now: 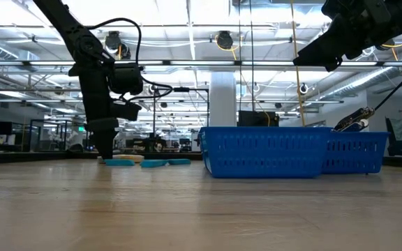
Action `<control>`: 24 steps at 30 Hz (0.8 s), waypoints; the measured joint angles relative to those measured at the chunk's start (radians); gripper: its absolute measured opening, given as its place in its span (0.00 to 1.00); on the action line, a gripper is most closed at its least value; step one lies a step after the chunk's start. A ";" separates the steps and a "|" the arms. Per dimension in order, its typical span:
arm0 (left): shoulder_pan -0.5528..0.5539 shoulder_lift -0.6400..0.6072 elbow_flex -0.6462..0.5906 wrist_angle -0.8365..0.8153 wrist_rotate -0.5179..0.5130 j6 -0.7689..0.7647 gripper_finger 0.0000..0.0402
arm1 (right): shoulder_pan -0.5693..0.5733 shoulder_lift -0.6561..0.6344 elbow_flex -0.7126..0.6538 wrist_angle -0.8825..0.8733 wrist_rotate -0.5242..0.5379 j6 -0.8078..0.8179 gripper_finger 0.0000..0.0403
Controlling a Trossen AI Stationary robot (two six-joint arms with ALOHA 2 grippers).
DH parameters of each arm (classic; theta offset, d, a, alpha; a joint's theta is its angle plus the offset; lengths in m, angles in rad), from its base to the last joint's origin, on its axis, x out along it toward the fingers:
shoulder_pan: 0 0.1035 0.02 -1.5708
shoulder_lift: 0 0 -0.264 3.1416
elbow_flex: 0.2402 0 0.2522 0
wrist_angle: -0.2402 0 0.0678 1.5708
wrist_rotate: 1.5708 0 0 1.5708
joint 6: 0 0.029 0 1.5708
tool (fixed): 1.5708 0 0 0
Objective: Pick & Place School Supplies
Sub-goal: Put the crayon box into the top horizontal blue bin
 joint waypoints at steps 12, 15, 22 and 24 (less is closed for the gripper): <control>0.000 0.002 -0.002 0.014 0.024 -0.002 0.45 | 0.000 0.000 0.000 0.001 0.000 0.000 0.33; 0.000 0.002 -0.003 0.030 0.013 -0.020 0.41 | 0.000 0.000 0.000 0.001 0.000 0.000 0.33; -0.001 0.000 -0.004 0.057 -0.007 -0.059 0.46 | 0.000 0.000 0.000 0.001 0.000 0.000 0.33; -0.002 -0.005 -0.004 0.052 -0.010 -0.058 0.48 | 0.000 0.000 0.000 0.001 0.000 0.000 0.33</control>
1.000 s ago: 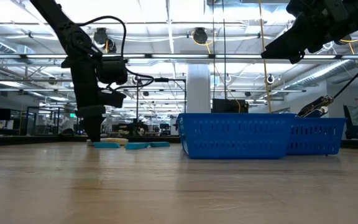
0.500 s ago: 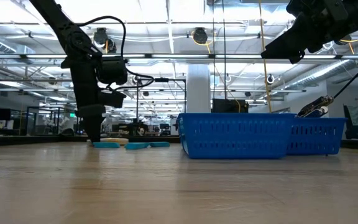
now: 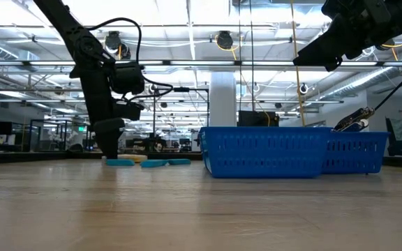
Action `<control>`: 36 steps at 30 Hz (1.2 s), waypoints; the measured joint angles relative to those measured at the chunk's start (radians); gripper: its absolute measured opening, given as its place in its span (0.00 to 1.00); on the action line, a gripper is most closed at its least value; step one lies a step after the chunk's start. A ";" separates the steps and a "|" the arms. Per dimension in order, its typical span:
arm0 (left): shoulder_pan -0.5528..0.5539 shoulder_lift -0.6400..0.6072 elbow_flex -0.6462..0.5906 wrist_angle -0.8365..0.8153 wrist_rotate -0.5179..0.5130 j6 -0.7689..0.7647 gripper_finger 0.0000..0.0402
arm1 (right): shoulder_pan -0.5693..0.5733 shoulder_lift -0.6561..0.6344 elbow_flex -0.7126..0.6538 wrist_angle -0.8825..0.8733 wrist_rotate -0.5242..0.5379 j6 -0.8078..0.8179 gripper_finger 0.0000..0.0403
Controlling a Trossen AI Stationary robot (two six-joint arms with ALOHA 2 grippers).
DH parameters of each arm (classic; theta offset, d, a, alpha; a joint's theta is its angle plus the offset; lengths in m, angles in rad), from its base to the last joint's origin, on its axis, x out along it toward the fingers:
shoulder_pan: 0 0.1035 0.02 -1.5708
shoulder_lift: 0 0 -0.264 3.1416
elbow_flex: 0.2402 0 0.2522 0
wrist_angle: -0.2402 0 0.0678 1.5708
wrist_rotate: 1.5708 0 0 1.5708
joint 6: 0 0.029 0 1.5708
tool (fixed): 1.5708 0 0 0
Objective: Pick & Place School Supplies
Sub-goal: Put the crayon box into the top horizontal blue bin
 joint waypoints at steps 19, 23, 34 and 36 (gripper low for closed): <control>-0.197 -0.006 0.215 -0.065 0.041 0.028 0.42 | 0.000 0.000 0.000 0.000 0.000 0.000 0.33; -0.265 -0.006 0.278 -0.063 0.041 0.023 0.42 | 0.000 0.000 0.000 -0.001 0.000 0.000 0.33; -0.410 0.006 0.347 0.090 0.031 -0.002 0.42 | 0.000 0.000 0.000 -0.001 0.000 -0.002 0.33; -0.420 0.019 0.347 0.111 0.024 -0.002 0.42 | 0.000 0.000 0.000 -0.001 0.000 -0.002 0.33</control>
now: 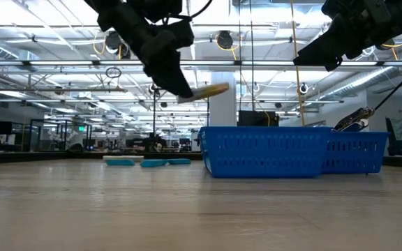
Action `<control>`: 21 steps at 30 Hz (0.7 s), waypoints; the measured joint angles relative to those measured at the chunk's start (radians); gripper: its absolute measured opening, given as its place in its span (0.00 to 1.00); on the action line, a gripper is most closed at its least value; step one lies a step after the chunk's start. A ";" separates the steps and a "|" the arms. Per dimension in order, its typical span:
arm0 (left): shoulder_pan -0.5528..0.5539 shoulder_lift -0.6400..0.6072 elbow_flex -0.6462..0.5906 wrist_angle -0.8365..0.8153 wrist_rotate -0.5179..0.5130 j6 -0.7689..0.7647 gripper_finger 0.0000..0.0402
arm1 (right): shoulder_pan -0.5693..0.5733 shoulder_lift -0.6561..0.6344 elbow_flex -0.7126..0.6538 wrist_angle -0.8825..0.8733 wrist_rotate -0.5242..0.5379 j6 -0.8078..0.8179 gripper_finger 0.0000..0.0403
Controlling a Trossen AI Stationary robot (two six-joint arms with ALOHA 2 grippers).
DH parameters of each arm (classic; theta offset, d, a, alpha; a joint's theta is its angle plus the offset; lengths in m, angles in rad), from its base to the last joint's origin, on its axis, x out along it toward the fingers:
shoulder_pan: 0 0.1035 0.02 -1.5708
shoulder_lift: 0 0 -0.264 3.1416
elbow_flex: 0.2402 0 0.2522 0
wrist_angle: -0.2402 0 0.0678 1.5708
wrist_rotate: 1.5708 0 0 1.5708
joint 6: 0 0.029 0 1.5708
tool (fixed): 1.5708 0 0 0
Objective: Pick & Place School Supplies
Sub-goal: Put the crayon box into the top horizontal blue bin
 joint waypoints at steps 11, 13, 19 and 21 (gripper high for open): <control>0.005 0.138 0.043 0.095 0.001 -0.030 0.42 | 0.000 0.016 0.000 0.014 0.001 0.000 0.33; 0.004 0.163 0.064 0.088 0.003 -0.030 0.42 | 0.000 0.020 0.000 0.024 0.001 0.000 0.33; 0.005 0.227 0.107 0.099 0.002 -0.023 0.42 | 0.000 0.019 0.000 0.021 0.001 -0.001 0.33; 0.007 0.244 0.116 0.098 0.002 -0.020 0.42 | 0.000 0.019 0.000 0.025 0.001 -0.001 0.33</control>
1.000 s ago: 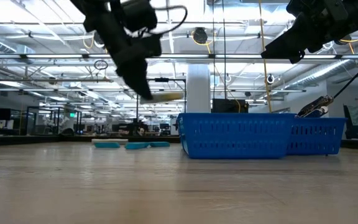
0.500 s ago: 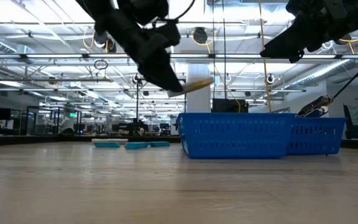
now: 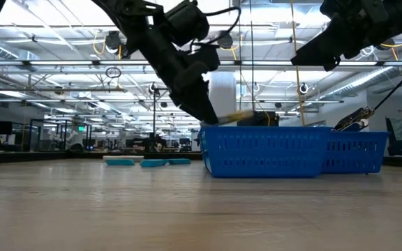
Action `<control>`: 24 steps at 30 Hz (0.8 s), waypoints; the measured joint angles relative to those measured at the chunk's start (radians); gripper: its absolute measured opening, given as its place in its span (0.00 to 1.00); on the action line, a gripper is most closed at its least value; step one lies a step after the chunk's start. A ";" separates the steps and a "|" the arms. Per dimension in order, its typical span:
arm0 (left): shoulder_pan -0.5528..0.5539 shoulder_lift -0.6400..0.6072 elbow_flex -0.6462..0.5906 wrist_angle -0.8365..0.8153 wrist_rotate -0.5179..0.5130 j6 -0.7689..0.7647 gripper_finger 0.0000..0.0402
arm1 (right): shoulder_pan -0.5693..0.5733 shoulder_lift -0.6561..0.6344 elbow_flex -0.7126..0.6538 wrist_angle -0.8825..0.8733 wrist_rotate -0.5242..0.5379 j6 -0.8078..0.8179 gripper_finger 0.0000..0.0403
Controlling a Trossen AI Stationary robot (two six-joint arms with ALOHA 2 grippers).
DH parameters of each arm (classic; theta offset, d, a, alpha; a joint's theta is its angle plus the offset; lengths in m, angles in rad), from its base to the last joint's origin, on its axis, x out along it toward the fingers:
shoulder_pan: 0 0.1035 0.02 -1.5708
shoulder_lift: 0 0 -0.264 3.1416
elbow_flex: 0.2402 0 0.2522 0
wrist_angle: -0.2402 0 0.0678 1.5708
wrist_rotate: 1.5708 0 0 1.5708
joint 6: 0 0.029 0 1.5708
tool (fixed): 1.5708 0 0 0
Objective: Pick & Place School Supplies
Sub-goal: Put the crayon box into the top horizontal blue bin
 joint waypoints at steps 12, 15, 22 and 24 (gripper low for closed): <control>0.001 0.039 0.001 0.043 -0.011 -0.007 0.46 | 0.000 0.001 0.000 -0.004 0.000 0.000 0.33; 0.002 0.039 0.001 0.043 -0.020 -0.021 0.53 | 0.000 0.001 0.000 -0.003 0.000 0.000 0.33; 0.003 0.034 0.038 -0.053 -0.067 0.025 0.68 | 0.000 0.001 0.000 -0.004 -0.001 0.000 0.33; 0.003 0.026 0.079 -0.149 -0.091 0.045 0.70 | 0.000 0.001 0.000 -0.004 -0.001 0.000 0.33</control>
